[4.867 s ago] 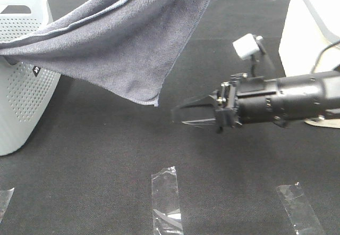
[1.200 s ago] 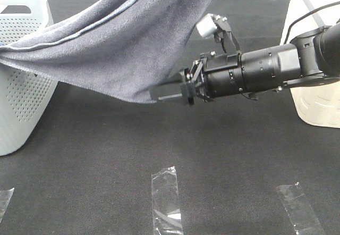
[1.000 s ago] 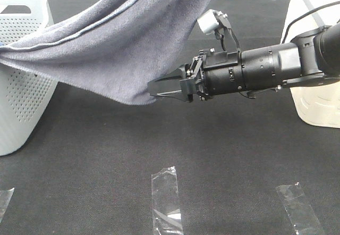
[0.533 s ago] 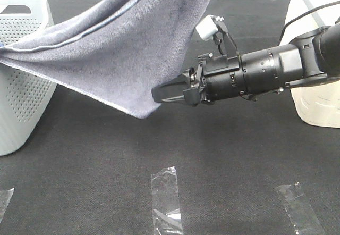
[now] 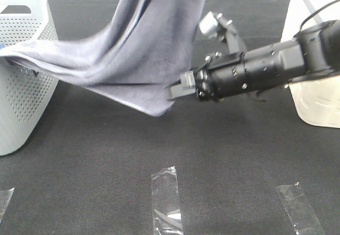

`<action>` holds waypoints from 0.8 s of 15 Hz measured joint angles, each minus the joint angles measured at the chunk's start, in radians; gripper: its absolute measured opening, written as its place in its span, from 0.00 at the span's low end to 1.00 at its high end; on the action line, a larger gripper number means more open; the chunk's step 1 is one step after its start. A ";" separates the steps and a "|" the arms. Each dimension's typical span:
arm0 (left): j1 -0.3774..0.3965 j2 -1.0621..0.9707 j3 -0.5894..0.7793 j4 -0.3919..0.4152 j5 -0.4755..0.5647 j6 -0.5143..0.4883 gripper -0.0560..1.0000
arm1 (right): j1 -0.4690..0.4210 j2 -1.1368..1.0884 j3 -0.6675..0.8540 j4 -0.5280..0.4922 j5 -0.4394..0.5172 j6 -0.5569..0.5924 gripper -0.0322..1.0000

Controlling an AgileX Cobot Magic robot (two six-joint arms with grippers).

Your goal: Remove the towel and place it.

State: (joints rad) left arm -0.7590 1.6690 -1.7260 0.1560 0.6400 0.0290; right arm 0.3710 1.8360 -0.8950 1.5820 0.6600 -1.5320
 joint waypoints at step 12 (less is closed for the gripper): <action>0.239 0.195 0.000 -0.013 0.099 -0.139 0.05 | -0.001 -0.183 -0.462 -1.511 0.067 1.411 0.03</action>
State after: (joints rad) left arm -0.5200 1.8640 -1.7260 0.1430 0.7390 -0.1100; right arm 0.3700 1.6530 -1.3570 0.0710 0.7270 -0.1210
